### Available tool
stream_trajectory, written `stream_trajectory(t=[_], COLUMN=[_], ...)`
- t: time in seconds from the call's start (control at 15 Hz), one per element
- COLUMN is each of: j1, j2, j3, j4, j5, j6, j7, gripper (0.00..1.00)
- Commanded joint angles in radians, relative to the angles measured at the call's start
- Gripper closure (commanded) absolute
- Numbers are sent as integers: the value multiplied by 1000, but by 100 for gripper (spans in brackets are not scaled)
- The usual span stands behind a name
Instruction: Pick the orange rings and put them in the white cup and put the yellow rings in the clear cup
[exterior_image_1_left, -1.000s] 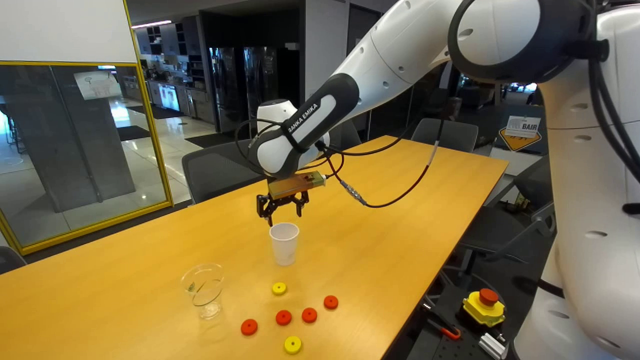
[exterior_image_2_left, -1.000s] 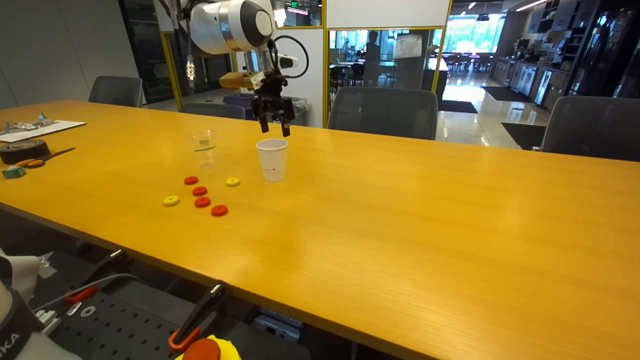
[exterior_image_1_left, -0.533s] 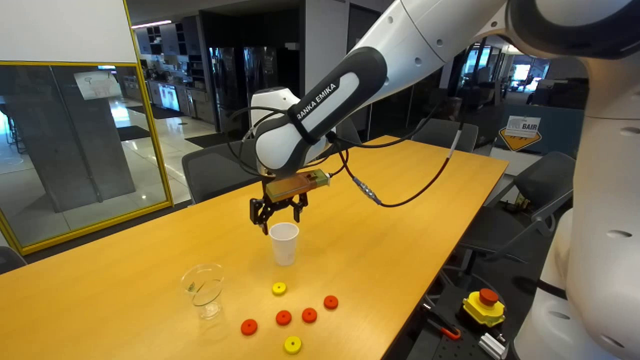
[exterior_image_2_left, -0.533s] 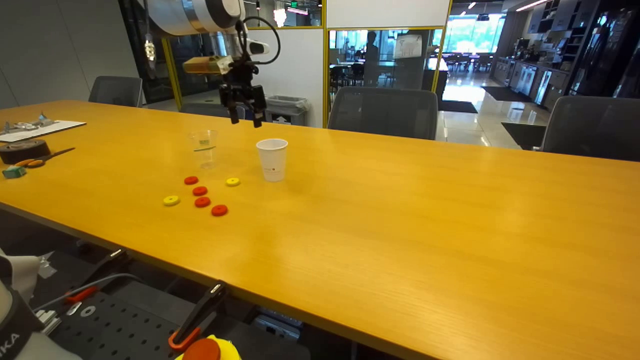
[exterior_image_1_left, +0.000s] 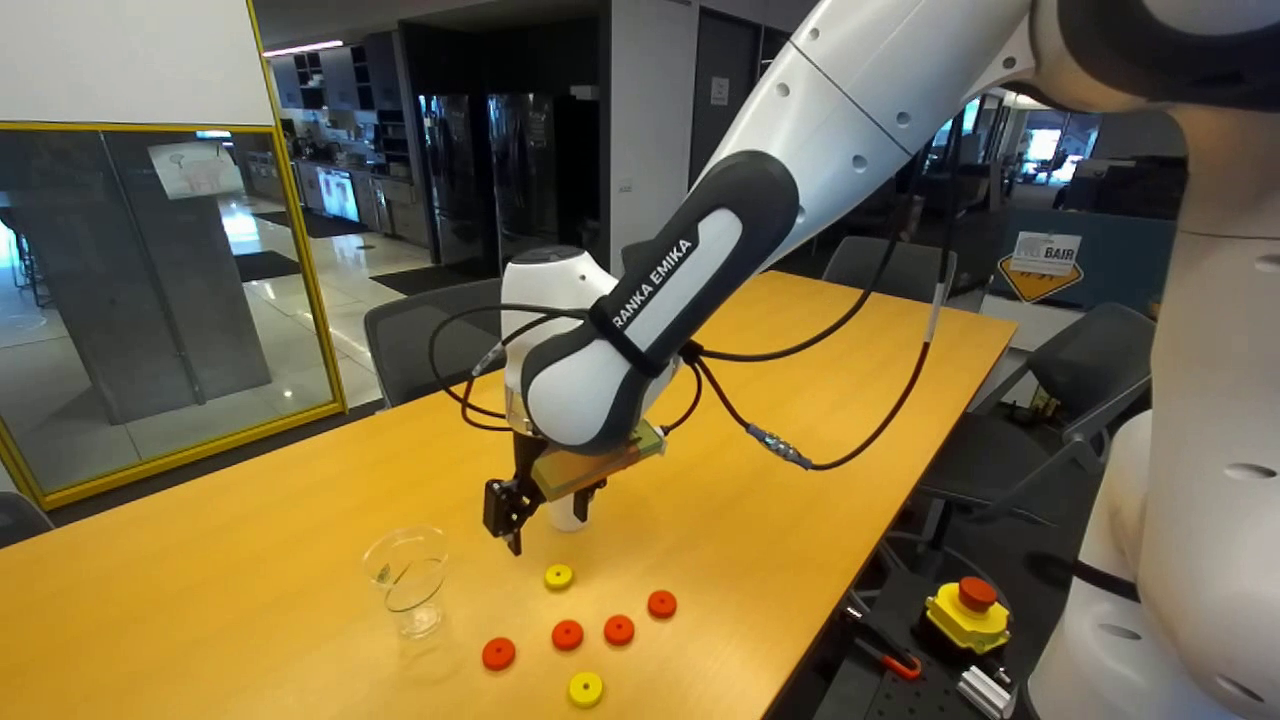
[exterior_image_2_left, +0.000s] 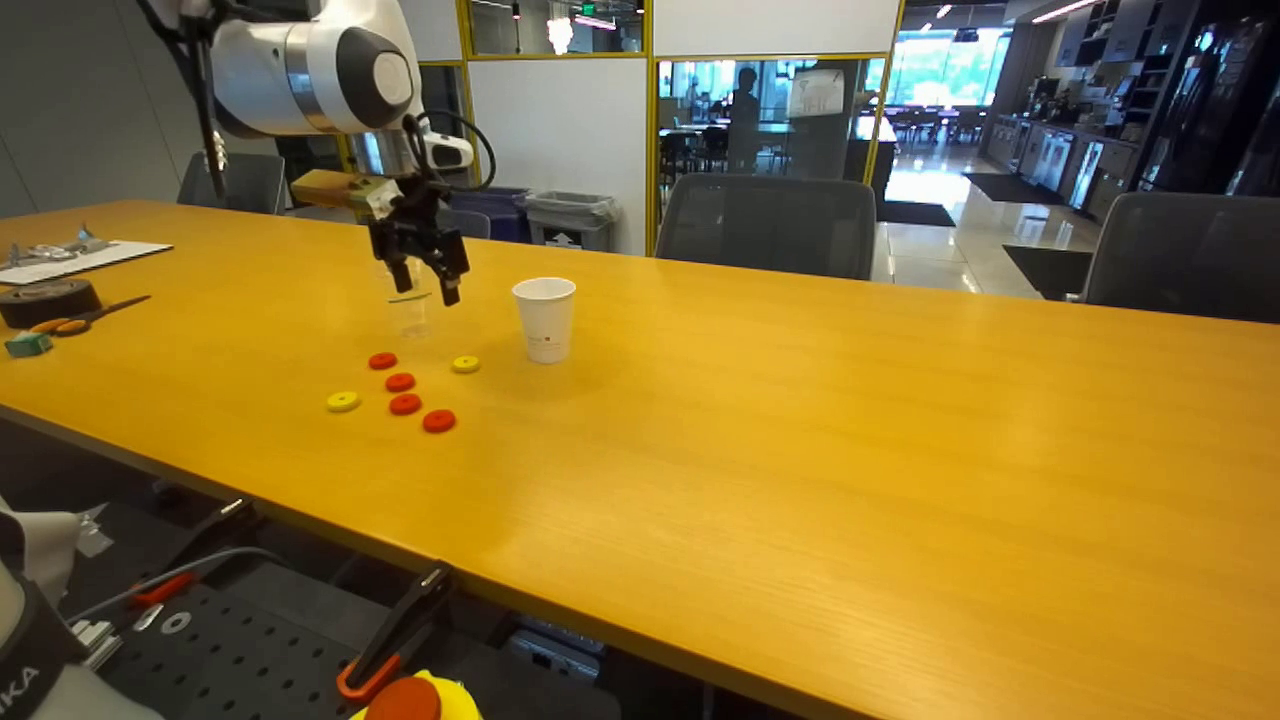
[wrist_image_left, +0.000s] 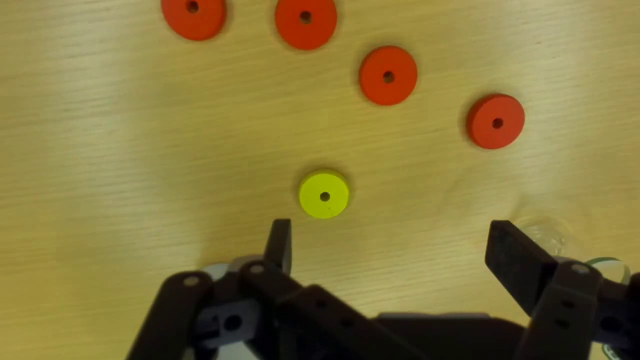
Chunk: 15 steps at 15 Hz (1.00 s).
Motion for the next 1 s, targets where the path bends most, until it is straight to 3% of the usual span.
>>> stream_trajectory(t=[0.0,0.47,0.93], j1=[0,7,4], j2=[53,186,274], j3=[-18,-65,-61], j4=[-17,51,127], j5=[4,6,34], j6=[97,105,92], j7=[-18,-60,-101], gripper=[0,0,0])
